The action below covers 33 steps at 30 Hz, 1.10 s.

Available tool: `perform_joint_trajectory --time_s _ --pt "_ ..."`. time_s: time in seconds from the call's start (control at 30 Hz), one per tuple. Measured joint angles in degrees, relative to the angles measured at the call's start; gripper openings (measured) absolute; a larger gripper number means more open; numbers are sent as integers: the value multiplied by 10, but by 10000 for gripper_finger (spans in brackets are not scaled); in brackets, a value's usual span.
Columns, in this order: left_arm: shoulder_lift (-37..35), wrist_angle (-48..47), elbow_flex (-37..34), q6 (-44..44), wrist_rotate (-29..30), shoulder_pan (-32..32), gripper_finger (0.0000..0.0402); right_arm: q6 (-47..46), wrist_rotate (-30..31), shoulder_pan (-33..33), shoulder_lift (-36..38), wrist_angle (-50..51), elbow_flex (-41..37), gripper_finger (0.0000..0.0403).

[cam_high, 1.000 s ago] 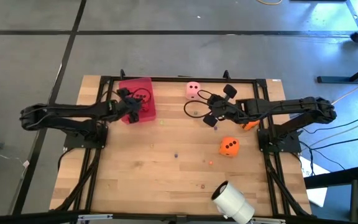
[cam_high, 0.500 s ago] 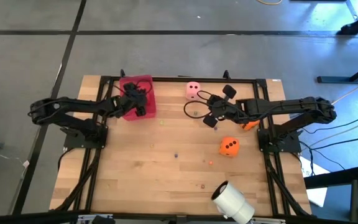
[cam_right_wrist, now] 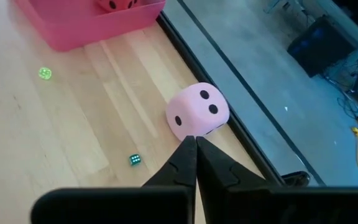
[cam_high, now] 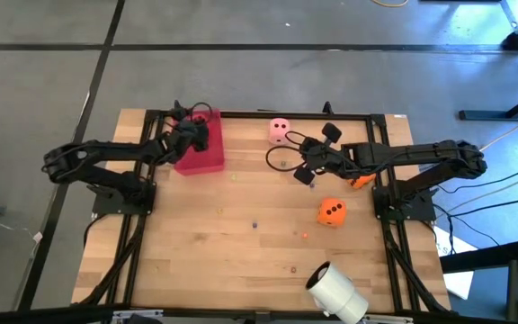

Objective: Pick & Place Dice
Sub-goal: Put the big red dice into the bin

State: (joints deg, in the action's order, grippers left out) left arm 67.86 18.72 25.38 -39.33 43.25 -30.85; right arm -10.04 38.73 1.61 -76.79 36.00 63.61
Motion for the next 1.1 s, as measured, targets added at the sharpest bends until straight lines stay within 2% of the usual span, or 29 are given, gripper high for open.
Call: perform_joint_trajectory --time_s 0.1,0.23,0.3,0.43,0.5,0.7,0.97,1.1 --pt "-12 -18 -4 -27 27 20 400 0 -10 0 0 0 0 4" --pt "-28 -76 -2 0 37 31 400 0 -10 0 0 0 0 7" --pt "-26 -99 -4 26 2 27 400 0 -8 0 0 0 0 7" --pt "-16 -87 -2 55 -105 1 400 2 -8 0 0 0 0 7" --pt "-6 -88 -2 42 -110 -16 400 2 -8 0 0 0 0 7" --pt "19 -69 -2 16 -52 -76 400 0 -24 0 0 0 0 6" --pt "14 -67 -3 -15 105 -94 400 0 -23 0 0 0 0 6" --pt "1 -65 -3 2 102 -72 400 0 -24 0 0 0 0 6"
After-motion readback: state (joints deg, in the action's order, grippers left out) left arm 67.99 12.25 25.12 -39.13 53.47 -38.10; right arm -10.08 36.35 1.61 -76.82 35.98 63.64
